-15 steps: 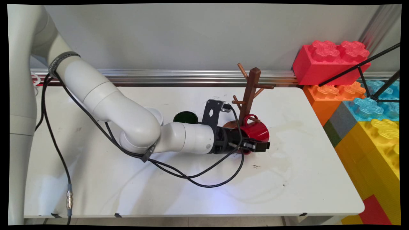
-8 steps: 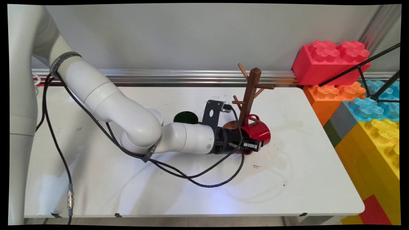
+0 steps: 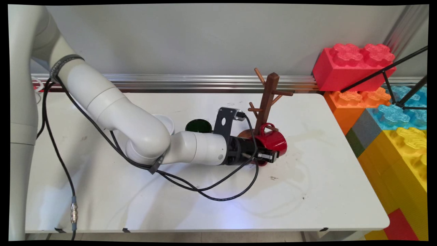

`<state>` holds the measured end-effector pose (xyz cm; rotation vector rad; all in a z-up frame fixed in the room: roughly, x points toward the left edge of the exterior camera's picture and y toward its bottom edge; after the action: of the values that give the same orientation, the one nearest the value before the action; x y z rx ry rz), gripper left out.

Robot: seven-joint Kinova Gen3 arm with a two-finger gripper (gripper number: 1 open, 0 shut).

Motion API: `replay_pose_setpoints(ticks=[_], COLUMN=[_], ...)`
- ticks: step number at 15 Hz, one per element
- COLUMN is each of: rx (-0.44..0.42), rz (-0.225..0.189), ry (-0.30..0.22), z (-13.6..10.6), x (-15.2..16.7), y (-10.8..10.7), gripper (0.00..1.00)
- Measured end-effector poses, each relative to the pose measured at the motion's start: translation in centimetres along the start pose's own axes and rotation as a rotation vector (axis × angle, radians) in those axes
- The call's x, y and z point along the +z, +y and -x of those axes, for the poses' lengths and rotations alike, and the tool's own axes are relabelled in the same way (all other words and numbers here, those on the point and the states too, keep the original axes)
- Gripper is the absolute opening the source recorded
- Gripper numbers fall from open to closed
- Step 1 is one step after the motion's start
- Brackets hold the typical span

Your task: Place the picked object on the table

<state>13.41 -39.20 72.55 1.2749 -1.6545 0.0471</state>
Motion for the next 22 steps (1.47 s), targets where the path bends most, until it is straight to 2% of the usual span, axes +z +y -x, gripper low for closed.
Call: replay_pose_setpoints(ticks=[14, 22], rx=[-0.008, -0.009], rz=[0.024, 0.061], ry=[0.000, 0.000], z=[-0.6, -1.3], x=[-0.8, -1.4], y=[1.4, 3.4], gripper=[0.00, 0.00])
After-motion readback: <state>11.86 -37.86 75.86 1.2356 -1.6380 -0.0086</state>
